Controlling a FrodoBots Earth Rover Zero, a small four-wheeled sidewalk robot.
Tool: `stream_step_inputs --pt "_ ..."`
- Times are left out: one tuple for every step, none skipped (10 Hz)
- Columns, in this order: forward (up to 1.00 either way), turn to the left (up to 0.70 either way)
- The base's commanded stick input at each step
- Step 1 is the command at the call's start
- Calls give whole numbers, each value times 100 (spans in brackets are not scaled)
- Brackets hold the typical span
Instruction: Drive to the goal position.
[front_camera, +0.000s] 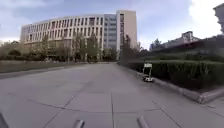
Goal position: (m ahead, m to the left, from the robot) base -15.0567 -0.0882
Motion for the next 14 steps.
stream_step_inputs --pt "0 45" --pt "0 45" --pt "0 45" --pt "0 45" --pt "0 45" --pt "0 45" --pt "0 45" --pt "0 45" --pt "0 45" --pt "0 45" --pt "0 45" --pt "0 45" --pt "0 45" --pt "0 45"
